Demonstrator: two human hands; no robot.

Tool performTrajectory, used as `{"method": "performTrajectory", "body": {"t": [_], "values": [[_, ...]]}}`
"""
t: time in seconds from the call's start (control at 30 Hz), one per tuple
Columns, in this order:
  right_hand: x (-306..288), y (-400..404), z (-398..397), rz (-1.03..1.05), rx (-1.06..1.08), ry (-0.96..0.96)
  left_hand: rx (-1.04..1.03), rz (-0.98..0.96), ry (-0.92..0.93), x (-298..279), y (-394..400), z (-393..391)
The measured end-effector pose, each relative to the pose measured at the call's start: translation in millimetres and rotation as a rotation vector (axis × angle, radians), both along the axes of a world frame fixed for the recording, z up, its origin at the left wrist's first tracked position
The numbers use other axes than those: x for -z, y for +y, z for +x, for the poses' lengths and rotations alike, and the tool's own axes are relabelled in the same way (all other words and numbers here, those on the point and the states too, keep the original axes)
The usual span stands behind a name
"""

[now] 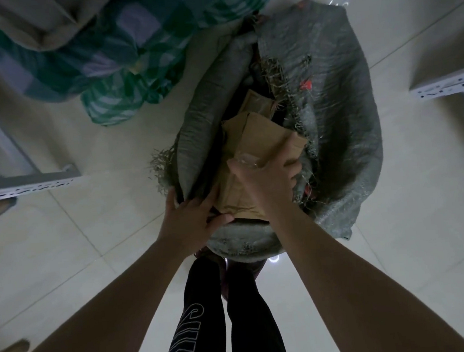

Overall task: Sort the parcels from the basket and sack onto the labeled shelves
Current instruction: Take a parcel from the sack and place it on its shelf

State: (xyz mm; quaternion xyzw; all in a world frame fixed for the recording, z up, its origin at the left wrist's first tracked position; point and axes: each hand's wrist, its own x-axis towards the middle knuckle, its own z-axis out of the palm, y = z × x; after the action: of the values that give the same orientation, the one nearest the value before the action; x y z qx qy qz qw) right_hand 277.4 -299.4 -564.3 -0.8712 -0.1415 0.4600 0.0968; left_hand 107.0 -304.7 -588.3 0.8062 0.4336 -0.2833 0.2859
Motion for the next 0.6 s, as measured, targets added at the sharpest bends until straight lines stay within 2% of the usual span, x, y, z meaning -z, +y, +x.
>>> {"method": "performTrajectory", "body": {"t": [0.17,0.27,0.33,0.4,0.47,0.53,0.6], "values": [[-22,-19,23,0.093,0.199,-0.019,0.108,-0.069,0.132,-11,10,-4],[-29,-30,32,0.117,0.323,-0.032,0.010,-0.133,0.174,-14,9,0],[-30,-34,33,0.095,0.306,-0.039,-0.235,-0.192,0.062,-18,7,14],[-30,-36,34,0.086,0.272,-0.038,-0.555,-0.268,-0.209,-28,6,32],[-31,-35,37,0.070,0.258,-0.033,-0.785,-0.436,-0.435,-42,5,51],[-33,-34,39,0.050,0.240,-0.057,-0.793,-0.574,-0.508,-57,4,69],[-38,-34,42,0.076,0.241,-0.078,-0.722,-0.582,-0.548,-63,3,84]]}}
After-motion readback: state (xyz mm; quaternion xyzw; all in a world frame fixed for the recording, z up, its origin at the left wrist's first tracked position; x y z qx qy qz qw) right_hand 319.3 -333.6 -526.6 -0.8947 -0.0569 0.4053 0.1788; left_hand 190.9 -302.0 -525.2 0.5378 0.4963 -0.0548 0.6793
